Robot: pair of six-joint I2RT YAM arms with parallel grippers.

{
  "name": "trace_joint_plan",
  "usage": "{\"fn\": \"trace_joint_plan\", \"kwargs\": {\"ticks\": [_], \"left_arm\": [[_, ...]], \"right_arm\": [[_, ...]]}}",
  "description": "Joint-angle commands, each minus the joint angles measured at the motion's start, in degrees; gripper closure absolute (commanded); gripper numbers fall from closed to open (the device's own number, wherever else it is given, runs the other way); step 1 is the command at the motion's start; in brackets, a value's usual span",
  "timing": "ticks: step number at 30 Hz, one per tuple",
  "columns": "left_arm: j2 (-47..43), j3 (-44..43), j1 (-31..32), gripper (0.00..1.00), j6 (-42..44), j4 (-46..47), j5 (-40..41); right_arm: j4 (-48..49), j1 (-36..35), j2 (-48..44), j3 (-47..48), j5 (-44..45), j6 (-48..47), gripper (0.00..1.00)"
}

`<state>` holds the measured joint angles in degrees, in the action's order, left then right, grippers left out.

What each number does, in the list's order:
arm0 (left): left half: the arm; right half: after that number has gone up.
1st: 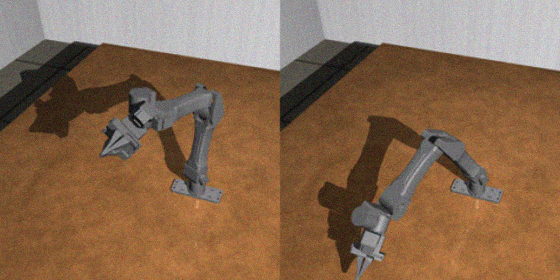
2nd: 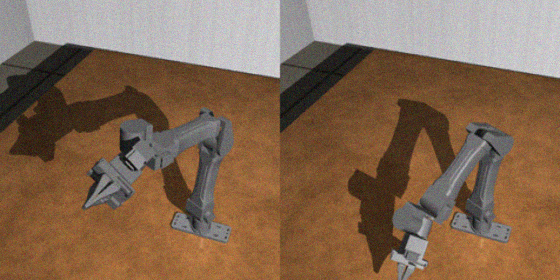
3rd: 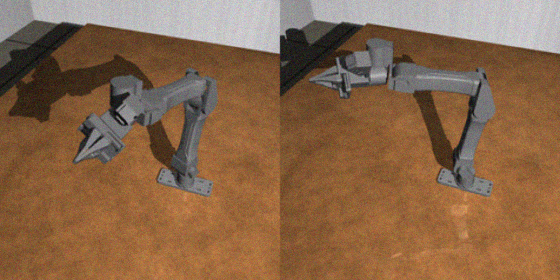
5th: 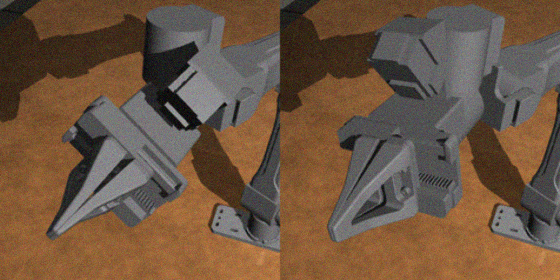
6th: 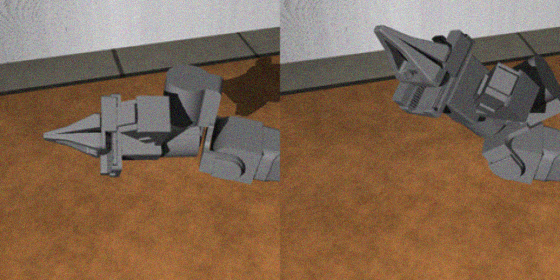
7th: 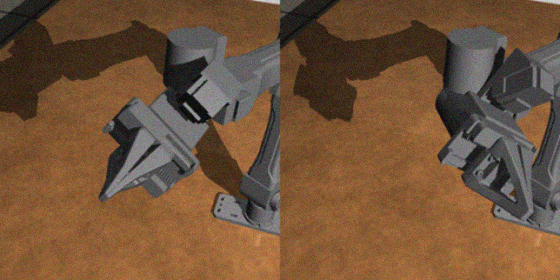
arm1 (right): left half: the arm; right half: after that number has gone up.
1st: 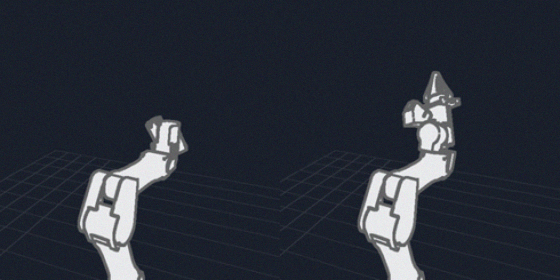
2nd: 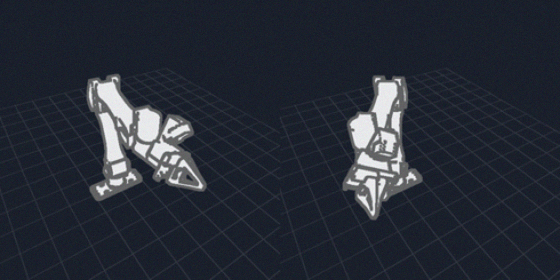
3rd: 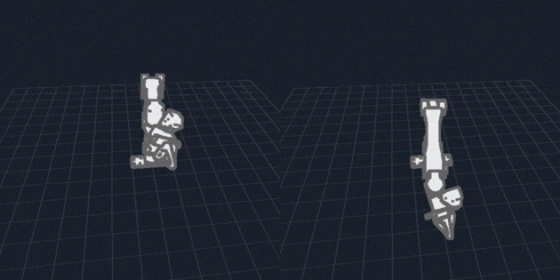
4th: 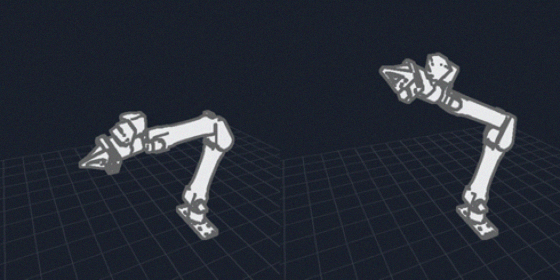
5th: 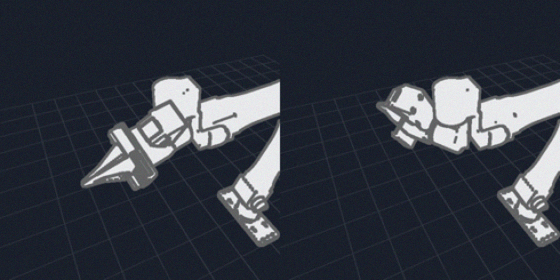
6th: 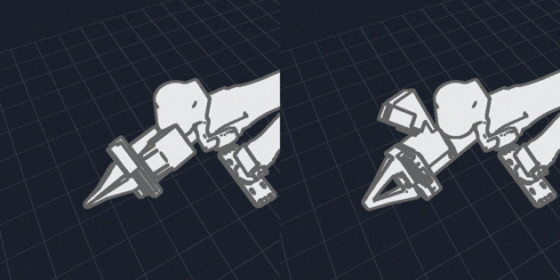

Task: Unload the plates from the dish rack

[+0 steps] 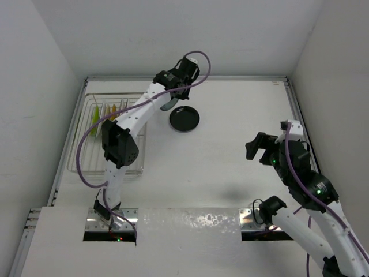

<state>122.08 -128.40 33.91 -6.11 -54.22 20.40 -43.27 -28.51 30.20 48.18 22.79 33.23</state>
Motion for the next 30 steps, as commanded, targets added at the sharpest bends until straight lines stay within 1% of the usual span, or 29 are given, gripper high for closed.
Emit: {"fn": "trace_joint_plan", "kwargs": {"ticks": [1,5,8,10,19,21,24,25,26,28,30], "left_arm": [[2.53,-0.97,2.55,1.0,-0.57,4.73,2.53],[5.79,-0.45,4.06,1.0,-1.01,5.87,3.15],[7.99,2.35,4.41,1.0,-1.01,7.8,1.75],[9.05,2.63,4.58,1.0,-1.1,7.81,2.01],[11.95,4.12,5.29,1.0,-2.06,8.95,-0.19],[12.48,4.47,5.81,0.93,-2.15,9.21,-0.36],[12.83,5.17,6.34,0.93,-2.33,9.83,-1.06],[12.92,5.09,6.43,0.91,-2.33,9.92,-1.07],[13.18,5.09,6.6,0.84,-2.42,9.92,-1.15],[13.36,4.65,6.69,0.8,-2.68,9.83,-1.42],[13.44,4.47,6.78,0.74,-2.68,10.01,-1.51]], "right_arm": [[-0.68,0.12,-0.58,2.53,2.26,0.08,0.01],[-1.38,0.21,-0.75,2.62,2.79,-0.36,0.01],[-1.47,0.21,-1.1,2.18,3.05,-0.54,0.01],[-1.47,0.21,-1.1,2.0,2.97,-0.63,0.01],[-1.03,0.21,-0.84,1.47,2.7,-1.07,0.01],[-0.94,0.12,-0.84,1.04,2.7,-1.07,0.01],[-0.77,0.12,-0.66,0.86,2.7,-1.07,0.01],[-0.77,0.12,-0.58,0.86,2.62,-1.07,0.01],[-0.77,0.12,-0.49,0.95,2.35,-1.07,0.01],[-0.68,0.21,-0.66,0.95,2.35,-1.07,0.01],[-0.77,0.12,-0.75,0.95,2.53,-1.07,0.01]]}}
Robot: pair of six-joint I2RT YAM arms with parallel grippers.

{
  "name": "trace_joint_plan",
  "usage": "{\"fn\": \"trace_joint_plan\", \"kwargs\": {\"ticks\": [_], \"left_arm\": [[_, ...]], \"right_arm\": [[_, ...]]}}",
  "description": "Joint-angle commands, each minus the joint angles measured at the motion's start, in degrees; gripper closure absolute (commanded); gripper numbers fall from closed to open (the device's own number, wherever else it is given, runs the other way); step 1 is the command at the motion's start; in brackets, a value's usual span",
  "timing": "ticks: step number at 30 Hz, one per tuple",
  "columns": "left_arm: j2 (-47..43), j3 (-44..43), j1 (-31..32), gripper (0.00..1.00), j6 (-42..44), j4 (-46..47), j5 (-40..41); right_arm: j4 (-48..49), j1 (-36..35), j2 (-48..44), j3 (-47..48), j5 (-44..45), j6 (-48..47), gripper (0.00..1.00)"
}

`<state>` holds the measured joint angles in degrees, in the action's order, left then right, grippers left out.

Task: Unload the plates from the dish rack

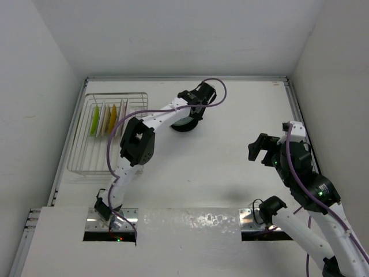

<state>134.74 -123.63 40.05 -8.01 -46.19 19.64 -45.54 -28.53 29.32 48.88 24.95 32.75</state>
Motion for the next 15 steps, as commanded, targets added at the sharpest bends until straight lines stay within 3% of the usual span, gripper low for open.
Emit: {"fn": "trace_joint_plan", "kwargs": {"ticks": [1,5,9,11,13,15], "left_arm": [[0.88,-0.38,0.64,0.71,-0.95,1.9,-0.65],[0.35,-0.91,0.64,0.5,-1.74,0.41,1.1],[-2.19,-0.82,0.64,0.35,-3.23,-1.17,5.4],[-3.94,-0.56,0.64,0.14,-3.94,-2.23,7.94],[-5.01,-0.38,0.55,0.0,-4.99,-4.16,9.71],[-7.29,0.49,0.29,0.0,-6.92,-5.65,12.96]], "right_arm": [[1.51,0.15,0.12,0.25,0.28,-0.67,0.01],[1.42,0.15,-0.14,0.07,0.36,-0.67,0.01],[1.33,0.15,-0.23,-0.02,0.36,-0.67,0.01],[1.24,0.15,-0.41,-0.19,0.36,-0.67,0.01],[1.24,0.23,-0.58,-0.19,0.36,-0.67,0.01],[1.16,0.15,-0.76,-0.45,0.54,-0.76,0.01]]}}
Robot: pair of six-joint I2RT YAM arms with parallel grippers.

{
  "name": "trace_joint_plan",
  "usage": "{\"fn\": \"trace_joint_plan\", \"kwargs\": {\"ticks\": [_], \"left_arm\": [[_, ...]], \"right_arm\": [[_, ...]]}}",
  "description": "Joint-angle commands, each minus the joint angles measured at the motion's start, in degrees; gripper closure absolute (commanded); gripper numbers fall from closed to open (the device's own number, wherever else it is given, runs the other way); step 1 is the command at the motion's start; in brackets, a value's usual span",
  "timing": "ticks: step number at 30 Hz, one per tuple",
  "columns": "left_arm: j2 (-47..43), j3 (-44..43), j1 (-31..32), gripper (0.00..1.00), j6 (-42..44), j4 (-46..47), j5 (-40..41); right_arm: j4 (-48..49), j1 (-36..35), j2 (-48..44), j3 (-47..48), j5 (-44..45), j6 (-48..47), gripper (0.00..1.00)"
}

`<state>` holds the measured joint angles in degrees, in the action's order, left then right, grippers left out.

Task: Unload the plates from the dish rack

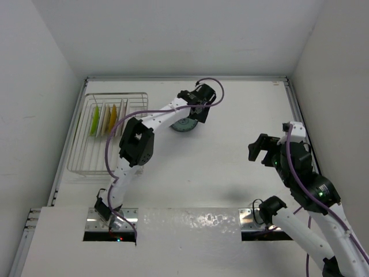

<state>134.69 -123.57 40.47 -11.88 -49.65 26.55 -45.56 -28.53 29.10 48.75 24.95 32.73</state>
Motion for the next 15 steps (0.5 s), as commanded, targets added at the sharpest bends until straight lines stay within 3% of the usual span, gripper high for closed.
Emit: {"fn": "trace_joint_plan", "kwargs": {"ticks": [1,10,15], "left_arm": [[-9.69,2.52,-0.39,0.0,-3.76,-2.38,7.89],[-37.08,26.15,-6.71,0.0,-8.95,3.15,9.05],[-52.31,35.83,-13.64,0.0,-8.69,3.59,8.79]], "right_arm": [[1.18,0.15,-0.63,-0.41,0.45,-0.74,0.01],[5.03,0.15,1.39,-3.48,-5.34,-3.11,0.01],[12.32,0.15,4.11,-6.91,-15.09,-4.78,0.01]]}}
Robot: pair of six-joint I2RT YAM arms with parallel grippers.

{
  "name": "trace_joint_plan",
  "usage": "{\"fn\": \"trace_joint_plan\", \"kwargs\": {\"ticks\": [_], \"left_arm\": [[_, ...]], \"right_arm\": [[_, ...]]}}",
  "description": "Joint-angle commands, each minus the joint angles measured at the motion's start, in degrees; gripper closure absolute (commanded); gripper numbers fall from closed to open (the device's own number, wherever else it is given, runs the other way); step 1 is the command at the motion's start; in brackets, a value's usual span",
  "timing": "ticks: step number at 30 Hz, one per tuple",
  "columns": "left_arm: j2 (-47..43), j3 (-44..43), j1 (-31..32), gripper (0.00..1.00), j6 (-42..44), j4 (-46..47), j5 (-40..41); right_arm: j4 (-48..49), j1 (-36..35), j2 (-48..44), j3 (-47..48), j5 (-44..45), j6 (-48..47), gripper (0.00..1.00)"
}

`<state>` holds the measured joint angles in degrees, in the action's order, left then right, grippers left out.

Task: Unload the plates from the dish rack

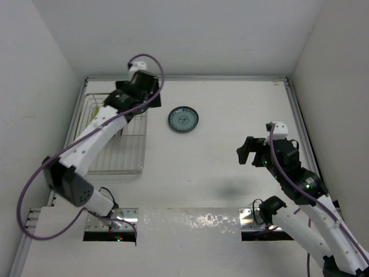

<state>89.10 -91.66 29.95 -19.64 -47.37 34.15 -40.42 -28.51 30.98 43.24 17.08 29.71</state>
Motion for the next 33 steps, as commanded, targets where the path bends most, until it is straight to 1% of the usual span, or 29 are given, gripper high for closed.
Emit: {"fn": "trace_joint_plan", "kwargs": {"ticks": [1,2,3,4,5,7,10,11,13,14,19,22,25,33], "left_arm": [[-11.01,5.07,-4.63,0.0,0.29,1.67,0.83],[-14.01,6.91,-7.51,0.0,1.0,2.28,0.22],[-14.04,7.45,-9.02,0.0,1.88,2.46,-0.92],[-15.52,7.72,-10.17,0.0,2.75,2.46,-4.67],[-15.88,7.98,-12.18,0.0,4.68,2.81,-6.71],[-15.45,8.42,-13.51,0.05,7.14,3.69,-13.37],[-12.21,6.93,-15.62,0.34,8.73,3.95,-19.45],[-11.24,5.63,-16.67,0.49,8.91,3.87,-20.6],[-7.64,3.95,-17.73,0.59,9.27,3.52,-23.42],[-5.19,2.29,-18.87,0.62,9.27,3.0,-24.21],[2.03,-1.59,-20.46,0.63,9.09,1.41,-26.77],[4.41,-2.12,-20.55,0.64,9.0,0.88,-24.93],[6.17,-1.86,-20.9,0.65,9.53,0.62,-23.6],[7.14,0.34,-22.22,0.67,9.27,1.06,-21.94]], "right_arm": [[8.59,0.12,3.46,-1.76,-10.28,-1.5,0.01],[9.48,0.21,5.91,-1.76,-11.62,-1.5,0.01],[9.92,0.12,7.06,-1.76,-12.76,-1.33,0.01],[10.36,0.12,8.12,-1.76,-13.47,-1.24,0.01],[10.8,0.21,9.0,-1.85,-14.61,-1.06,0.01],[12.56,0.12,10.24,-2.81,-15.15,-0.71,0.01],[14.41,0.12,10.15,-4.48,-15.41,-0.18,0.01],[14.5,0.12,10.15,-4.75,-15.32,-0.18,0.01],[13.97,0.12,10.33,-5.01,-14.97,-0.71,0.01],[13.36,0.12,10.33,-5.01,-14.62,-0.8,0.01],[12.04,0.12,9.28,-5.36,-12.95,-1.94,0.01],[11.6,0.12,8.92,-5.54,-12.25,-2.2,0.01],[11.6,0.12,9.01,-5.71,-11.98,-2.47,0.01],[12.91,0.12,10.15,-6.42,-12.86,-1.94,0.01]]}}
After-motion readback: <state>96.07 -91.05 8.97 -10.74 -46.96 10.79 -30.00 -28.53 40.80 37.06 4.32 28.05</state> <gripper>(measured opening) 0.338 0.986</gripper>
